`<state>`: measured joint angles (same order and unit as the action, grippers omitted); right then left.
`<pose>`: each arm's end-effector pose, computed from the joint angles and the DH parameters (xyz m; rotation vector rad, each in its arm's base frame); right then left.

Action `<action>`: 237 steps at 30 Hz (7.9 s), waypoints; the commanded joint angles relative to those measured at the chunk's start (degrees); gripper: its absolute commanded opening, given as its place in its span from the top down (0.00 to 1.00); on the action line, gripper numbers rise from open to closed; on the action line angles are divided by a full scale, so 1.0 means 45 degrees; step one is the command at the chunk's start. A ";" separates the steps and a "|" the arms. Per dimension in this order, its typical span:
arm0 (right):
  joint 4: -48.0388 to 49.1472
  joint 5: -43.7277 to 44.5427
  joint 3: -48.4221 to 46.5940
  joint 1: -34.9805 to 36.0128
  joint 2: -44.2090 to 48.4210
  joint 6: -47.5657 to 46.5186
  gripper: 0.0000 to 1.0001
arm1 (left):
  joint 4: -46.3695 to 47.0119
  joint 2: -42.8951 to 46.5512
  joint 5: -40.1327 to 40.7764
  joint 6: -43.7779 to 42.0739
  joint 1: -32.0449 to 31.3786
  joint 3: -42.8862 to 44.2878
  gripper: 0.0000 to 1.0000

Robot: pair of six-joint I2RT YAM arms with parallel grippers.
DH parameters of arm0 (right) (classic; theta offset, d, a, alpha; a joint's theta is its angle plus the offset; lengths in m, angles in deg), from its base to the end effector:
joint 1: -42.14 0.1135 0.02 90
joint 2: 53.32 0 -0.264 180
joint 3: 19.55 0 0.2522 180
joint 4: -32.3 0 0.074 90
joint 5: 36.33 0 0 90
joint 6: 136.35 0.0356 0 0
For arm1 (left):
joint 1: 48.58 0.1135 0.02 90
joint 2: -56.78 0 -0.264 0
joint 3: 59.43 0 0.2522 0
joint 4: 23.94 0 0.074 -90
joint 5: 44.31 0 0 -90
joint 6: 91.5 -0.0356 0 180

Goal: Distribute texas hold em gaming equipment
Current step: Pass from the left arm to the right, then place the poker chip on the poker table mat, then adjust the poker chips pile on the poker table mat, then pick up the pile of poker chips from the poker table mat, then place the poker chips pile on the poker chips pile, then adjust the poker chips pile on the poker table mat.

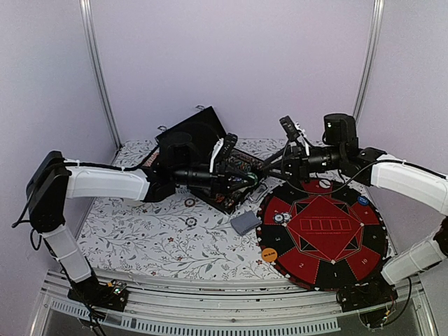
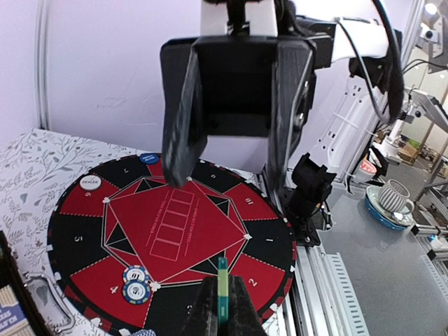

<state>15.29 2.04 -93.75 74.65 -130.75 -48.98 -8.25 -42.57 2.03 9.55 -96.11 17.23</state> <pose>0.2418 0.1872 0.3237 -1.1617 1.5870 1.2059 0.2483 -0.3077 0.2646 1.1424 1.4752 -1.3756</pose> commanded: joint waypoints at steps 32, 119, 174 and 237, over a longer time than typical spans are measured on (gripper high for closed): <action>0.0161 -0.0677 -0.0520 0.0915 -0.1608 -0.0196 0.98 | 0.0409 0.0000 -0.0483 -0.0205 -0.0186 0.0109 1.00; -0.9414 1.0297 -0.3448 0.1308 -0.7872 -0.1007 0.62 | -0.3951 0.1131 0.5388 -0.2006 0.1052 -0.0949 0.11; -0.9284 1.1811 -0.2076 0.2410 -0.7961 -0.0464 0.74 | -0.4687 0.1506 0.5732 -0.2296 0.1460 -0.1185 0.11; -0.9368 1.0540 -0.2076 0.0289 -0.7428 0.0397 0.42 | -0.4925 0.1917 0.5792 -0.2474 0.1638 -0.1477 0.10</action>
<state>-24.43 52.42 -105.62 77.58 -163.80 -48.56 -29.96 -35.45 28.42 -0.89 -89.38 11.06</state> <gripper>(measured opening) 0.578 0.902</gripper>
